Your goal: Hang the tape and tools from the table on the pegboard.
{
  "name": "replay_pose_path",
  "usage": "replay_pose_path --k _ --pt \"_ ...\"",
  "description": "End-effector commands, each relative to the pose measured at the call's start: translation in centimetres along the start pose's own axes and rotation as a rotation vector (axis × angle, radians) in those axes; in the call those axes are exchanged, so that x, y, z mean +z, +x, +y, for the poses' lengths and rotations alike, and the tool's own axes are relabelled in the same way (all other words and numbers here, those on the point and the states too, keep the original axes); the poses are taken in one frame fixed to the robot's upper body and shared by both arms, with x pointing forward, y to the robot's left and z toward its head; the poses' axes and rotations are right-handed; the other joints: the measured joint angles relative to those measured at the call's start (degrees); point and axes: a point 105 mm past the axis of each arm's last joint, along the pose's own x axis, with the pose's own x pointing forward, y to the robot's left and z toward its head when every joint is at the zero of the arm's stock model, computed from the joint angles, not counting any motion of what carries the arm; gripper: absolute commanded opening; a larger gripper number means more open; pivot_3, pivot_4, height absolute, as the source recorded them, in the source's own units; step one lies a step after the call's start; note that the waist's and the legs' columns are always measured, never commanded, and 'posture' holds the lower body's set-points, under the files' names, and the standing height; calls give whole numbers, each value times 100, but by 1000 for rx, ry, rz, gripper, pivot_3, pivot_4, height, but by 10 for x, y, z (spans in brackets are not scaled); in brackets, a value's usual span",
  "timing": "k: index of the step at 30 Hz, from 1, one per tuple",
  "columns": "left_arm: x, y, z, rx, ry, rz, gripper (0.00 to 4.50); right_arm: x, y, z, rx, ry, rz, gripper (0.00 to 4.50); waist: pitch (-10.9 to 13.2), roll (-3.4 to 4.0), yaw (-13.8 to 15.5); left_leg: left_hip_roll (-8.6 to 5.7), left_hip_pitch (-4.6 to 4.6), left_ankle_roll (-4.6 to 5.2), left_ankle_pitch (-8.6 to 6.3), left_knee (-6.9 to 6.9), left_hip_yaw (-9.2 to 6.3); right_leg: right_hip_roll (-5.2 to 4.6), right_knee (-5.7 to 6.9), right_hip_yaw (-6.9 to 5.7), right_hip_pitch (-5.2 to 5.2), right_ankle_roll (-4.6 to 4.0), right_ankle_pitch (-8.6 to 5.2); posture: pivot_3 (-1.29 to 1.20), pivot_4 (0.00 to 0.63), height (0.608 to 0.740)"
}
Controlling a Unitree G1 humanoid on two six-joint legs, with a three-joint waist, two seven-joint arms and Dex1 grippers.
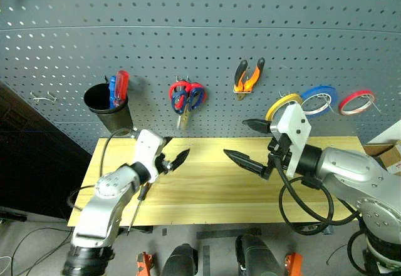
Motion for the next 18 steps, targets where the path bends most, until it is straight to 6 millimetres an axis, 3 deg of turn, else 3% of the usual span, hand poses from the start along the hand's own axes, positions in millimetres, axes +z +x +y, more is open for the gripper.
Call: replay_pose_path --k 1,4,9,18 --pt "-25 -22 15 52 14 135 4443 -1 0 15 24 33 -11 4500 -1 1 11 3 1 0 0 0 2 3 3 2 -1 -1 0 20 192 740" --pt "-58 -39 30 100 -27 316 4443 -15 7 30 89 112 41 4500 -5 -3 35 0 2 1 1 6 1 12 11 1 1 -2 1 31 195 740" --pt "-92 -52 42 121 -98 557 4443 -27 20 43 145 150 108 4500 -7 -7 50 -6 2 2 1 7 -4 19 18 -3 0 -2 1 38 197 740" --pt "-119 -40 39 102 -230 710 4443 -19 37 52 208 103 110 4500 -9 -10 30 -9 -3 0 2 4 -1 17 18 -1 -15 -2 1 16 197 740"
